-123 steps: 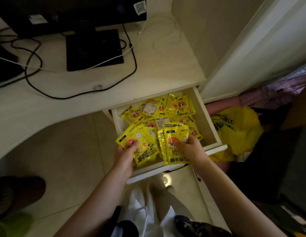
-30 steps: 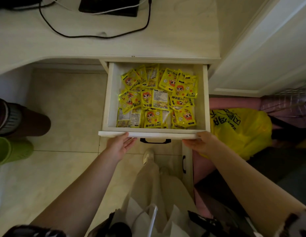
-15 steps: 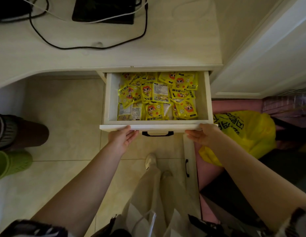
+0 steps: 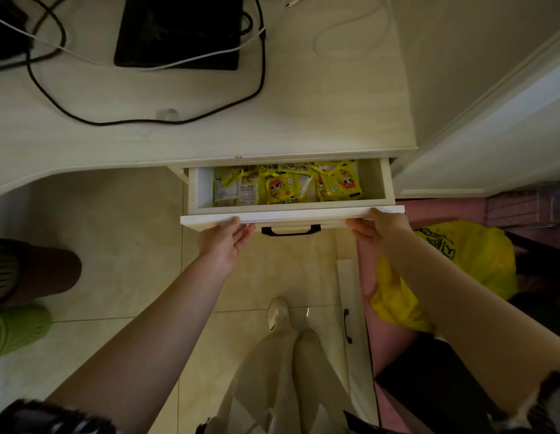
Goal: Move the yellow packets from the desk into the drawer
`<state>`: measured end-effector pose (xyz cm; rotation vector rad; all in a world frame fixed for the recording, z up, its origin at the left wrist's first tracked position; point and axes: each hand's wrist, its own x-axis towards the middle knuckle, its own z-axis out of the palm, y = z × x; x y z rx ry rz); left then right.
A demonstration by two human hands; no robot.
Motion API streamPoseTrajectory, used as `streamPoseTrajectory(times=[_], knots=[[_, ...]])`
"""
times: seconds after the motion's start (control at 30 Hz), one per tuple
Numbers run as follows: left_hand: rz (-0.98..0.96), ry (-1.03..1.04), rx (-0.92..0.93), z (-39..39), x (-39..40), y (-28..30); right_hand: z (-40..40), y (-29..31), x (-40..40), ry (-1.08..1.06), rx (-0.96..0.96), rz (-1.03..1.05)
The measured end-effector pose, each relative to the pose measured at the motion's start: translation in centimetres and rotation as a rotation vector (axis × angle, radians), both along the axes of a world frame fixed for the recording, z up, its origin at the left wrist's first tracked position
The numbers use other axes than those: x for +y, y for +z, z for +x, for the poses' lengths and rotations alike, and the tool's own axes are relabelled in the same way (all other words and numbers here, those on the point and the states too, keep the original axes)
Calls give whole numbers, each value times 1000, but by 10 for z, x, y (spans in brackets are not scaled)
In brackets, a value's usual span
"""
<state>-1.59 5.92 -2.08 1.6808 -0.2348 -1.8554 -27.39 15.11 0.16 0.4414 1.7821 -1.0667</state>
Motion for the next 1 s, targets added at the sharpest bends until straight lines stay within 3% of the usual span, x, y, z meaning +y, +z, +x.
streamPoseTrajectory(times=[0.53,0.77,1.0], knots=[[-29,-97,17,-33,-90,-5,-25,-7,-74,90,12,-90],[-21,-252,3,-34,-97,4,-29,-2,-80,148,-59,-142],[-129,-534,-275,-26,-76,12,-23,-15,-56,233,18,-28]])
